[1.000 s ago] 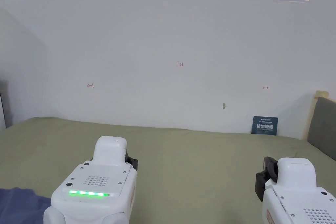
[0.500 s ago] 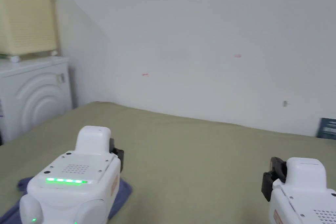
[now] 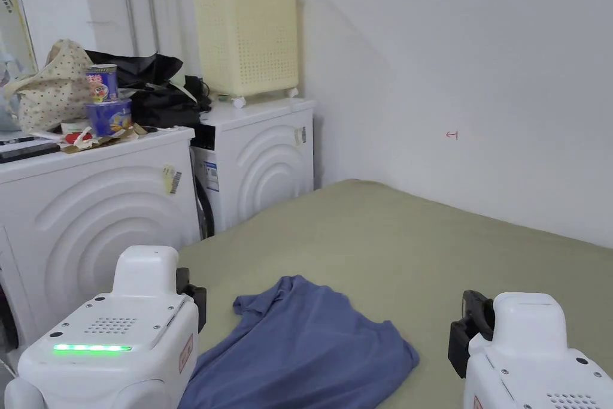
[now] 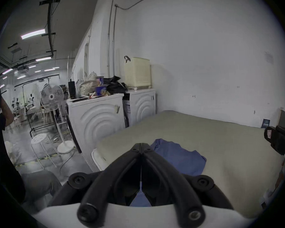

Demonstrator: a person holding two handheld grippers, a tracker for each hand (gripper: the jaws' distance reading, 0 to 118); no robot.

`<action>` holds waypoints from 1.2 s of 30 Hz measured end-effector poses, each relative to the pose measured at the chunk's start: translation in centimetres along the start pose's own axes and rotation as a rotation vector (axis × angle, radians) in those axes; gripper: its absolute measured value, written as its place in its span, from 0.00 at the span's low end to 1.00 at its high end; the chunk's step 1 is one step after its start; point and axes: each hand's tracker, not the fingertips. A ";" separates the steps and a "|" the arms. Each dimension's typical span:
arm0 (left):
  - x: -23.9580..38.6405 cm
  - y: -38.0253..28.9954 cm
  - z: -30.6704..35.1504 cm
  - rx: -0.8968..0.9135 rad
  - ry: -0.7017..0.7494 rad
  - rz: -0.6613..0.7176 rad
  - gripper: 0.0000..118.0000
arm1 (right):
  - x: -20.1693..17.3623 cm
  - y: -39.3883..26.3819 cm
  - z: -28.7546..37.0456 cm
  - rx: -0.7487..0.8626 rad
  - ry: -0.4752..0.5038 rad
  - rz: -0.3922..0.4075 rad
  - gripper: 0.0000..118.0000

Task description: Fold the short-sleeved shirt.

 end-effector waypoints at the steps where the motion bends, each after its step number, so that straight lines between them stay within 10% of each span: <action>1: 0.0 0.0 -0.5 -0.004 -0.001 -0.003 0.00 | 0.0 -0.1 -0.3 -0.006 0.003 -0.001 0.02; 21: 13.7 -10.6 -31.8 -0.750 -0.431 -0.119 0.00 | 4.2 -10.4 -1.4 -0.282 -0.066 -0.028 0.02; 22: 14.0 -11.1 -32.5 -0.796 -0.463 -0.101 0.08 | 4.4 -10.9 -1.3 -0.289 -0.071 -0.032 0.02; 24: 14.5 -12.3 -33.8 -0.858 -0.488 -0.018 0.82 | 4.7 -11.8 -1.2 -0.322 -0.083 -0.044 0.02; 25: 14.9 -13.1 -34.4 -0.900 -0.485 -0.031 1.00 | 4.7 -12.1 -1.1 -0.334 -0.091 -0.049 0.02; 33: 17.8 -16.7 -33.4 -0.870 -0.377 -0.280 0.93 | 5.3 -12.6 0.1 -0.395 -0.099 -0.074 0.02; 34: 18.0 -16.9 -33.7 -0.862 -0.383 -0.268 0.85 | 5.4 -12.3 0.5 -0.396 -0.101 -0.074 0.02; 36: 17.9 -15.6 -32.8 -0.812 -0.379 -0.253 0.18 | 6.0 -11.6 1.9 -0.389 -0.111 -0.078 0.02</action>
